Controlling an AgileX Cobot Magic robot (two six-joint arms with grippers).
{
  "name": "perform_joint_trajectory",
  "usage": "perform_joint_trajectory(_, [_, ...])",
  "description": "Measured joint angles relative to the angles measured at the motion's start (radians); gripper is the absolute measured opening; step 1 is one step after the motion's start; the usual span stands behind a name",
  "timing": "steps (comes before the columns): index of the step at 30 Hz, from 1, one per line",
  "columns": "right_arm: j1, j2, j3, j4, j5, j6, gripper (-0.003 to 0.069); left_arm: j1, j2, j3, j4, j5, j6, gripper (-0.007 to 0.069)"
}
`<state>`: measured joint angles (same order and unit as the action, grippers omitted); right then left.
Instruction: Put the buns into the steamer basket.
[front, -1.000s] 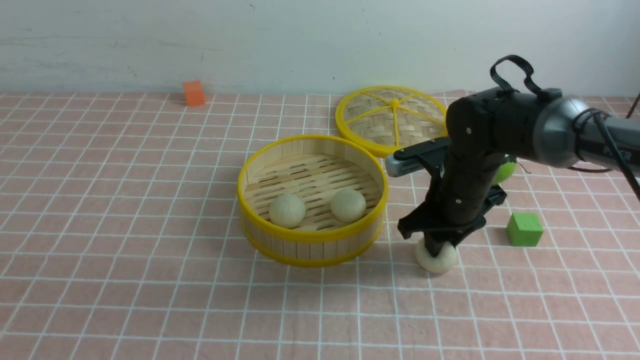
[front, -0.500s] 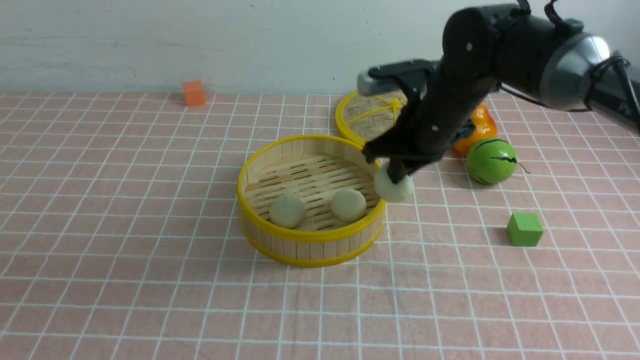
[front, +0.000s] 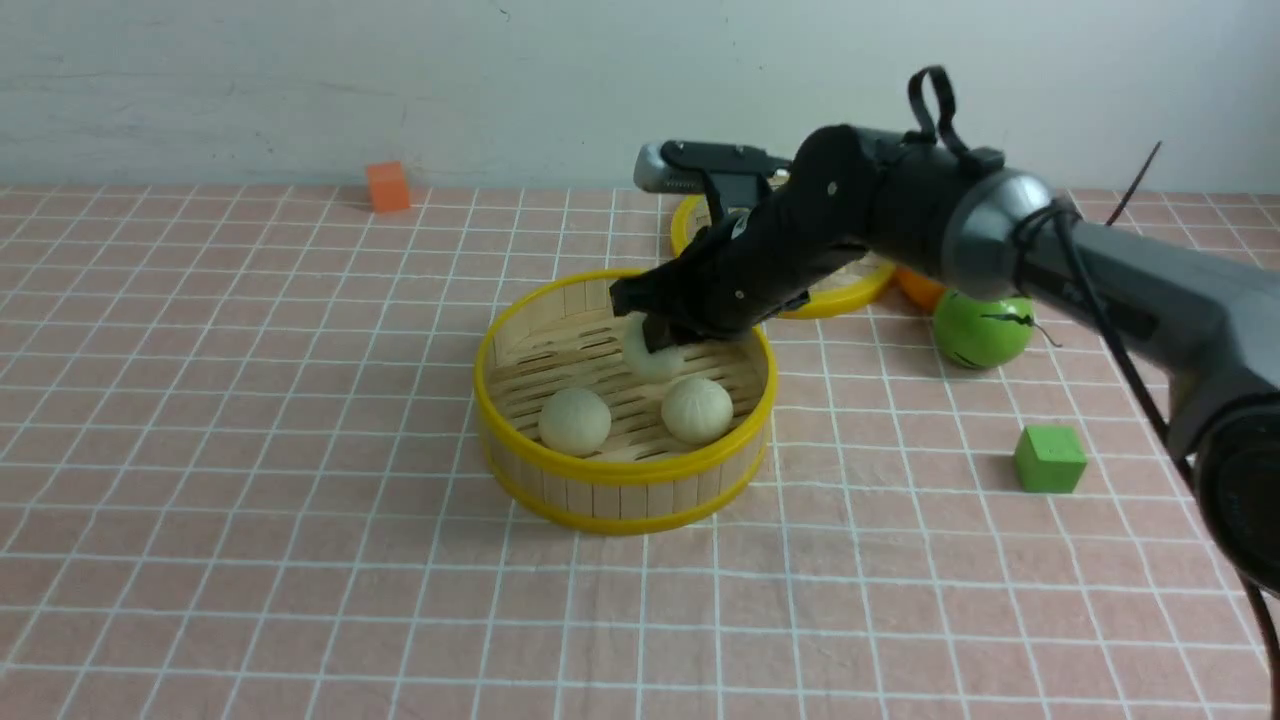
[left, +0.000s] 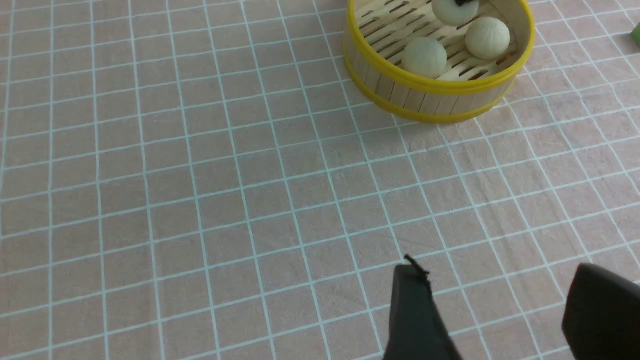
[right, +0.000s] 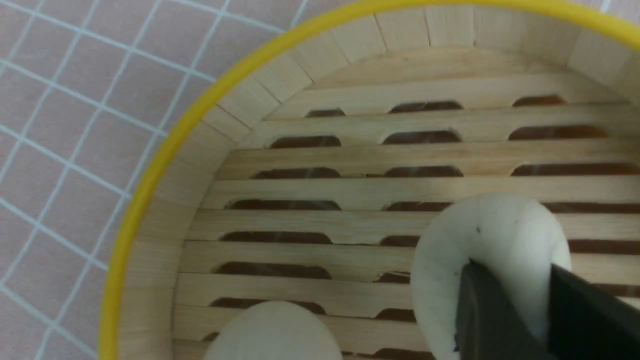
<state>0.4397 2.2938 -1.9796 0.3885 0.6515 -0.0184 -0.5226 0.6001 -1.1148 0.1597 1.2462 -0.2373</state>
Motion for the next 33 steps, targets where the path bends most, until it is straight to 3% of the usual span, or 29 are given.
perform_joint_trajectory(5, [0.000, 0.031, -0.002, 0.013, -0.023, 0.000, 0.0348, 0.000, 0.000, 0.056, 0.004, 0.000, 0.000, 0.0384])
perform_joint_trajectory(9, [-0.001, 0.015, -0.036, -0.016, 0.020, 0.000, 0.0479, 0.000, -0.015, 0.075, 0.036, 0.000, 0.000, 0.0325])
perform_joint_trajectory(14, [-0.001, -0.035, -0.139, -0.100, 0.151, 0.000, 0.0517, 0.000, -0.107, 0.085, 0.047, 0.000, 0.000, 0.0188])
perform_joint_trajectory(15, [-0.001, -0.070, -0.198, -0.143, 0.237, 0.000, 0.0510, 0.000, -0.161, 0.105, 0.047, 0.000, -0.013, 0.0108])
perform_joint_trajectory(18, [-0.001, -0.115, -0.274, -0.193, 0.359, 0.000, 0.0480, 0.000, -0.218, 0.137, 0.041, 0.000, -0.031, 0.0039])
perform_joint_trajectory(19, [-0.001, -0.148, -0.321, -0.227, 0.451, 0.000, 0.0440, 0.000, -0.271, 0.175, 0.031, -0.007, -0.049, -0.0013])
perform_joint_trajectory(21, [-0.001, -0.189, -0.375, -0.266, 0.549, -0.007, 0.0369, 0.000, -0.340, 0.234, 0.020, -0.059, -0.068, -0.0013])
perform_joint_trajectory(25, [-0.001, -0.263, -0.408, -0.302, 0.595, -0.030, 0.0221, 0.000, -0.431, 0.333, 0.011, -0.202, -0.103, -0.0013])
perform_joint_trajectory(26, [-0.001, -0.300, -0.402, -0.305, 0.603, -0.037, 0.0153, 0.000, -0.466, 0.389, 0.010, -0.284, -0.119, -0.0013])
perform_joint_trajectory(27, [-0.001, -0.314, -0.399, -0.306, 0.605, -0.039, 0.0131, 0.000, -0.472, 0.402, 0.010, -0.302, -0.123, -0.0013])
perform_joint_trajectory(28, [-0.001, -0.363, -0.384, -0.307, 0.609, -0.048, 0.0045, 0.000, -0.488, 0.449, 0.010, -0.352, -0.128, -0.0013])
perform_joint_trajectory(30, [-0.001, -0.444, -0.347, -0.302, 0.613, -0.068, -0.0011, 0.000, -0.496, 0.502, 0.010, -0.418, -0.131, -0.0013])
perform_joint_trajectory(33, [-0.001, -0.559, -0.270, -0.296, 0.613, -0.091, -0.0020, 0.000, -0.496, 0.570, 0.010, -0.461, -0.131, -0.0013])
